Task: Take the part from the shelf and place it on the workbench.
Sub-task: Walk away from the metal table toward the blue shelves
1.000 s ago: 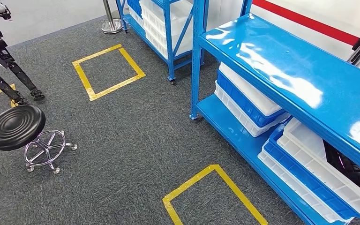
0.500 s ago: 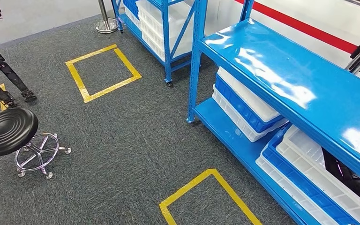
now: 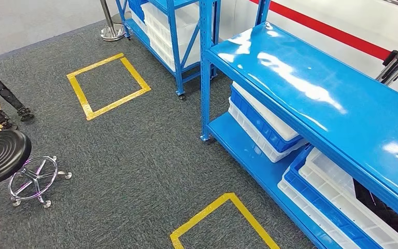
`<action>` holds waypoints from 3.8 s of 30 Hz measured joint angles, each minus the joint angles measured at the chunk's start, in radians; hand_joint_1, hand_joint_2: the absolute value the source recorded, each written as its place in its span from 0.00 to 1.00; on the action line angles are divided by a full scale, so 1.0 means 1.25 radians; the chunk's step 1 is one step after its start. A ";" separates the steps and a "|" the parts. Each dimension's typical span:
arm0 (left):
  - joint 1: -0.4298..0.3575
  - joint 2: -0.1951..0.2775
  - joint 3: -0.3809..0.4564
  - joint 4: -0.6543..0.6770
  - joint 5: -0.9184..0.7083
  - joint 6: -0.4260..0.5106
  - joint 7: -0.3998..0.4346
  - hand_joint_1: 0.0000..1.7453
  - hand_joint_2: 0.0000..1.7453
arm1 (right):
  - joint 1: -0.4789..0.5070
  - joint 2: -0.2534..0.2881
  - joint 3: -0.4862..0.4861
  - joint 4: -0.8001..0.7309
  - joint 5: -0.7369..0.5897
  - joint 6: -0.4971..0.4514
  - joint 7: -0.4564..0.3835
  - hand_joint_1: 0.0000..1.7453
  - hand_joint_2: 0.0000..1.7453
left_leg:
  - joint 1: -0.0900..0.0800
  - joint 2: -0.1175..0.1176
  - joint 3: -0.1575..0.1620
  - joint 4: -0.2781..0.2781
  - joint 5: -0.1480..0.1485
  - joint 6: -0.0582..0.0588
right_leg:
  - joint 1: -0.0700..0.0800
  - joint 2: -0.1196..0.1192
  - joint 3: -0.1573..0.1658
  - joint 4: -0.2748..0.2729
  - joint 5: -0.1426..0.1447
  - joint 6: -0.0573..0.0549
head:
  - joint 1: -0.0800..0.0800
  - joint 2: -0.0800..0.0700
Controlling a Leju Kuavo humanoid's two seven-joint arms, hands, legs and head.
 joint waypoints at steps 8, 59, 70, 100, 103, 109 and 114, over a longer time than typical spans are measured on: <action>0.000 0.000 0.000 0.000 0.001 0.007 0.000 0.00 0.00 | -0.002 0.000 0.000 0.000 0.006 0.005 -0.005 0.00 0.00 | -0.013 -0.002 0.022 -0.168 0.140 0.023 | 0.012 0.010 0.037 -0.004 -0.041 0.015 | 0.001 0.000; 0.001 -0.004 0.000 0.001 -0.006 0.060 0.014 0.00 0.00 | -0.001 -0.006 -0.007 0.000 0.029 0.025 -0.005 0.00 0.00 | 0.009 0.010 0.073 -0.064 -0.009 -0.006 | -0.002 0.012 -0.015 0.005 0.016 0.017 | 0.000 0.000; 0.003 -0.003 0.001 0.001 -0.001 0.066 0.014 0.00 0.00 | -0.001 -0.001 -0.007 0.000 0.034 0.025 -0.006 0.00 0.00 | -0.018 -0.049 0.083 -0.199 0.115 0.044 | 0.007 0.097 -0.024 0.003 0.025 0.024 | -0.002 0.000; 0.003 -0.006 0.004 0.002 -0.001 0.072 0.014 0.00 0.00 | -0.004 -0.009 -0.007 0.000 0.048 0.028 -0.007 0.00 0.00 | -0.003 -0.044 0.103 -0.209 0.112 0.018 | 0.002 0.099 -0.018 -0.025 0.047 0.035 | -0.005 0.000; 0.003 -0.007 0.004 0.002 0.000 0.073 0.014 0.00 0.00 | -0.001 -0.010 -0.007 0.001 0.048 0.028 -0.008 0.00 0.00 | -0.006 -0.013 0.101 -0.221 0.126 0.042 | 0.005 0.055 -0.054 0.031 0.017 0.035 | 0.000 0.000; 0.007 -0.007 0.006 0.002 0.001 0.073 0.015 0.00 0.00 | -0.001 -0.012 -0.007 0.001 0.049 0.029 -0.013 0.00 0.00 | -0.015 0.057 0.093 -0.222 0.129 0.049 | 0.006 0.001 -0.096 0.168 -0.043 0.038 | 0.006 0.000; 0.006 -0.008 0.007 0.002 0.001 0.071 0.018 0.00 0.00 | -0.005 -0.013 -0.007 0.000 0.052 0.031 -0.016 0.00 0.00 | -0.027 0.102 0.099 -0.217 0.121 0.035 | 0.015 -0.058 0.016 -0.029 0.008 0.035 | 0.005 0.000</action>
